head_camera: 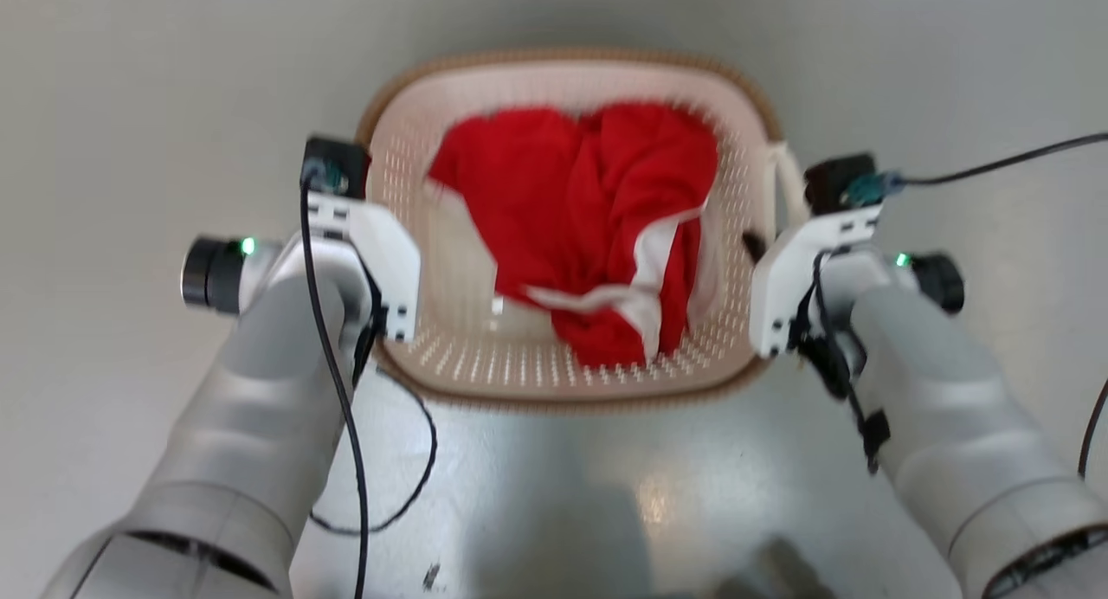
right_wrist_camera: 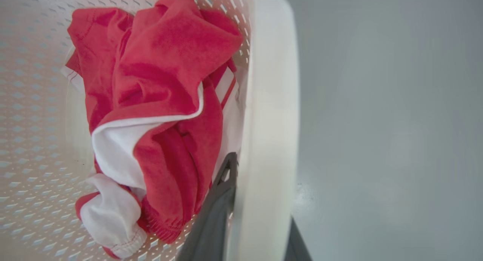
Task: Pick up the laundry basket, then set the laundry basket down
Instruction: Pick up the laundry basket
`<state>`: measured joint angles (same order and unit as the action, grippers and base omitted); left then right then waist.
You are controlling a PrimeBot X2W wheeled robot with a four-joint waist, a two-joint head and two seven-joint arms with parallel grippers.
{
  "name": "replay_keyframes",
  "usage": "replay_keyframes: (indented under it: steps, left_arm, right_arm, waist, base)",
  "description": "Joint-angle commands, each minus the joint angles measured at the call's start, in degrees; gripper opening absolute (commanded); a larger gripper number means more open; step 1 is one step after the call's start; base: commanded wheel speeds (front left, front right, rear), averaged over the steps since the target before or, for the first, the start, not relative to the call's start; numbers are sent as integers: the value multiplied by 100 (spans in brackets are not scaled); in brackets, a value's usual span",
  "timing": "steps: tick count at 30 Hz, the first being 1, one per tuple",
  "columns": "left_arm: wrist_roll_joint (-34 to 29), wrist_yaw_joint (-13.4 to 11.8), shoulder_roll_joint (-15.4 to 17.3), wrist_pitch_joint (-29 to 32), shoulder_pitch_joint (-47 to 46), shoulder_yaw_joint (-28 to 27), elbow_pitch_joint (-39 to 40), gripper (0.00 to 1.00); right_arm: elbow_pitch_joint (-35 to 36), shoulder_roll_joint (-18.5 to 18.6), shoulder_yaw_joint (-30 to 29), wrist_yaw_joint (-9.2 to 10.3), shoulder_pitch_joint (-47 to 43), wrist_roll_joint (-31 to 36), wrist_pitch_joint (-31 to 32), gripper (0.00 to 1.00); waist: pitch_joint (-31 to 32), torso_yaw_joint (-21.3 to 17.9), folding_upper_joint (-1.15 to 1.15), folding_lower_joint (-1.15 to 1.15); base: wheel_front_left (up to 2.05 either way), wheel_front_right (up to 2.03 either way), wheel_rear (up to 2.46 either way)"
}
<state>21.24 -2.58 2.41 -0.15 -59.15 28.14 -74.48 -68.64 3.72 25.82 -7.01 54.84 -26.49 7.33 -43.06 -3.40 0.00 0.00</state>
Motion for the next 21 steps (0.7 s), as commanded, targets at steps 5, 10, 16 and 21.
replay_keyframes:
  steps: [5, 10, 16, 21]
  left_arm:
    - [30, 2, 263, 157, 496, 22, 53, 0]
    - [94, 15, 201, 326, 816, 70, 53, 0]
    - [150, 74, 112, 489, 1158, 168, 53, 0]
    - [211, 99, 65, 753, 1633, 310, 53, 0]
  right_arm:
    - [290, -84, 756, -47, -677, -661, 454, 0]
    - [99, -84, 1122, -47, -872, -879, 527, 0]
    - [-92, -84, 1346, -47, -1141, -1025, 611, 0]
    - [-176, -84, 1591, -47, -1485, -1192, 844, 0]
  waist:
    - [1040, -328, 0, 0]
    - [1699, -317, 0, 0]
    - [2296, -250, 0, 0]
    - [2923, -157, 0, 0]
  base:
    - [0, 0, 0]
    - [0, 0, 0]
    - [0, 0, 0]
    - [0, 0, 0]
